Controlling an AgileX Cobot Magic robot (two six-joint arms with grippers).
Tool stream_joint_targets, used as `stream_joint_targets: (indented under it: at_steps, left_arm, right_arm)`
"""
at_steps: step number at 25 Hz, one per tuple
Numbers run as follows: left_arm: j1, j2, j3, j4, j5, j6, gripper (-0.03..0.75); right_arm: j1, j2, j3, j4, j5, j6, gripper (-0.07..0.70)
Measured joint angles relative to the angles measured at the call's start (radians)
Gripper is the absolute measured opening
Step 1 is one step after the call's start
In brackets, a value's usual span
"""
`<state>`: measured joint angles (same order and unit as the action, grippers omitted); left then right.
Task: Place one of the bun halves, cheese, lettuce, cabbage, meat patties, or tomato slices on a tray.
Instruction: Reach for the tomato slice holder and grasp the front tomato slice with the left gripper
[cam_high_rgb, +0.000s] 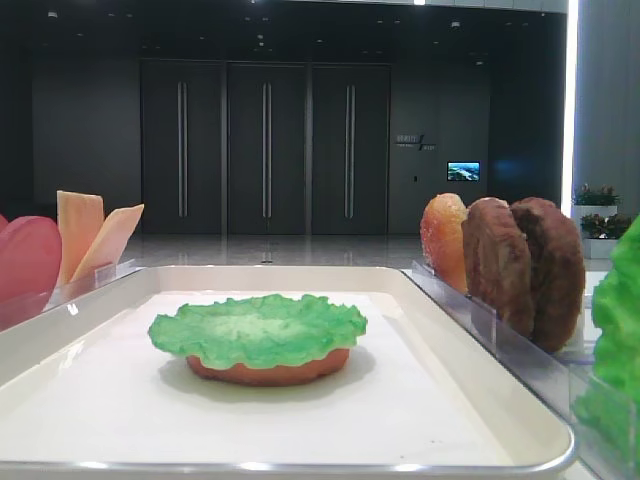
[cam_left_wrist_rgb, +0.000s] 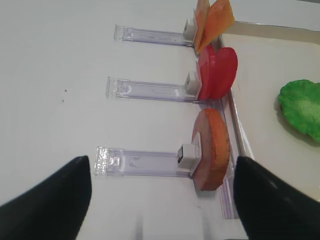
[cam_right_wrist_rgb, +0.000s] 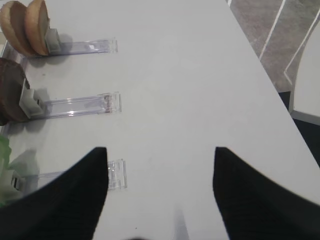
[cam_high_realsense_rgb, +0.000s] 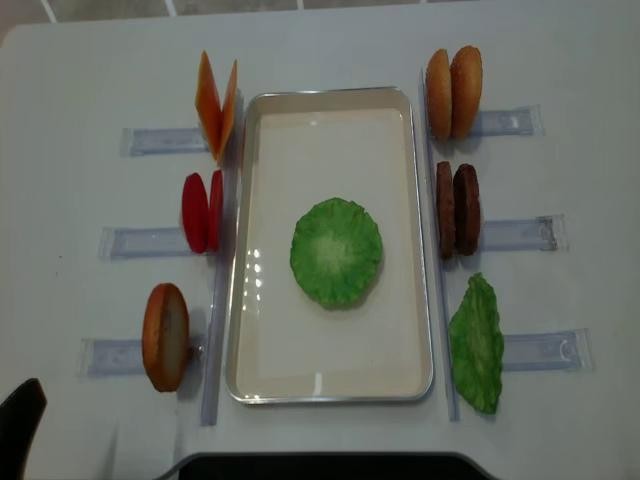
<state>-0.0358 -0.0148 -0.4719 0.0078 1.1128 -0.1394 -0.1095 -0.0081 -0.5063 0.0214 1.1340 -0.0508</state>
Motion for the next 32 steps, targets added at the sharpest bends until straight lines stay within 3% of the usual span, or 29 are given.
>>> stream_joint_targets:
  at_steps: [32]
  left_arm:
    - [0.000, 0.000, 0.000, 0.002, 0.000, 0.000, 0.692]
  right_arm:
    - [0.000, 0.000, 0.000, 0.000, 0.000, 0.000, 0.433]
